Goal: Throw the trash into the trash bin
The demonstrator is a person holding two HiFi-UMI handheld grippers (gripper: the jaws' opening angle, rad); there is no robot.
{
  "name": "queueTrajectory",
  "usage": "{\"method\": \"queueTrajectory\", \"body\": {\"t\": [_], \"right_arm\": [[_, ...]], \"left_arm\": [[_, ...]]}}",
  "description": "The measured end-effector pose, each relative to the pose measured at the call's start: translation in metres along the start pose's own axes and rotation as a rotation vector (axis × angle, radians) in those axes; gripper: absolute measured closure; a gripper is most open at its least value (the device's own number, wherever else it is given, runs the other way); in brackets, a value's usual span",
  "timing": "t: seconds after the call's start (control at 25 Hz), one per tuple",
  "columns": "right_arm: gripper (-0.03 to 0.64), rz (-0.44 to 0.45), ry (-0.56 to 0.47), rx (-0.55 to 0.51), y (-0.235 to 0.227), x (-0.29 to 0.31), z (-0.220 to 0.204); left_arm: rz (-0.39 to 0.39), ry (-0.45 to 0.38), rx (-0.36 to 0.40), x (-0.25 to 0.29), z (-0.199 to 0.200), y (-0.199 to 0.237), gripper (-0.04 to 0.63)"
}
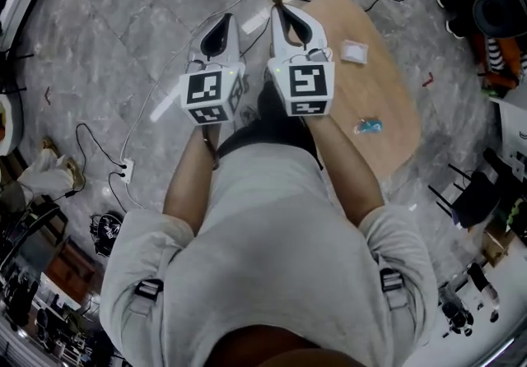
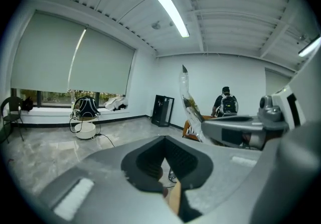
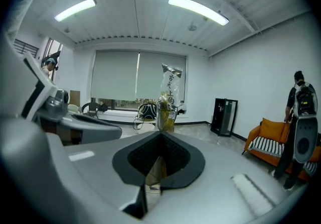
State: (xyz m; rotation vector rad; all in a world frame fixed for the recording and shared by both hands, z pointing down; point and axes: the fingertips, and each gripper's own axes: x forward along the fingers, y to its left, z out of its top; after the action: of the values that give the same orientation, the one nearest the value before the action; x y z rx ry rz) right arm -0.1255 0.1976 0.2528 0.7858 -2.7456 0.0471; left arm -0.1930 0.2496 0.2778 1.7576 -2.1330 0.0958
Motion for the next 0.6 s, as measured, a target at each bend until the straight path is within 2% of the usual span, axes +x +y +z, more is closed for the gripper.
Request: {"method": "queueTrajectory", "body": {"t": [0.28,0.6], "right_arm": [[0.606,0.069,-0.002,0.008,-0.028,0.095,0.013],[0.606,0.09,-0.017,0.044,-0.065,0.183,0.04]], "left_arm": [[0.039,0.011,0.029,0.083,0.029,0.042,0.58],[0.071,0.011,0.046,0.161,0.073,0.079,0.58]]}}
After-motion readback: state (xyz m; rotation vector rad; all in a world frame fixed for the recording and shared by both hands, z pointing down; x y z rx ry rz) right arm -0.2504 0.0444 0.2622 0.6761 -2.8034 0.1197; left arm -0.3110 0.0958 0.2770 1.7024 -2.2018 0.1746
